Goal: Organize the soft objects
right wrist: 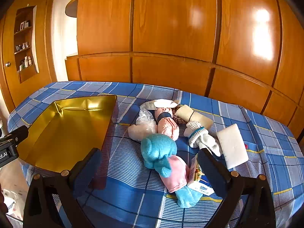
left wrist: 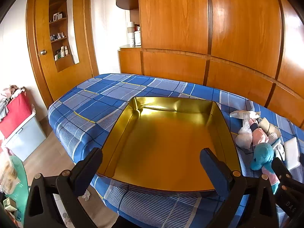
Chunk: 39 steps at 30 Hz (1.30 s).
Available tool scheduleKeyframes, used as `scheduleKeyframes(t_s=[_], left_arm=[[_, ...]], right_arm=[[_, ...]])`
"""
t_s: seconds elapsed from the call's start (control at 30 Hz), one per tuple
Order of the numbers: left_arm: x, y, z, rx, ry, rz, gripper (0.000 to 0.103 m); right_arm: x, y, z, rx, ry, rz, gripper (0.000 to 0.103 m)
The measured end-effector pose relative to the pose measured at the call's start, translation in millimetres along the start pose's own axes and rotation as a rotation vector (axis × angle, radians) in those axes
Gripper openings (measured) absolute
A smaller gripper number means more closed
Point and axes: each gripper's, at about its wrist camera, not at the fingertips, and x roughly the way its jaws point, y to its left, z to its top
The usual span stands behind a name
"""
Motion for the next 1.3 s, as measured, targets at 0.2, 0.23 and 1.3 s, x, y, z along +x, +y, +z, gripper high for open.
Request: scheduleKeyframes(t_s=[0.2, 0.23, 1.3], left_arm=[[0.0, 0.2, -0.1, 0.007, 0.001, 0.007, 0.103], [-0.2, 0.6, -0.1, 0.008, 0.002, 0.006, 0.103], [-6.0, -5.0, 5.0, 0.026, -0.002, 0.004, 0.103]], right_arm=[[2.9, -3.0, -1.0, 0.005, 0.006, 0.002, 0.103], [3.5, -3.3, -1.1, 0.005, 0.007, 0.003, 0.103], [-3.4, -4.5, 3.5, -0.002, -0.008, 0.007, 0.103]])
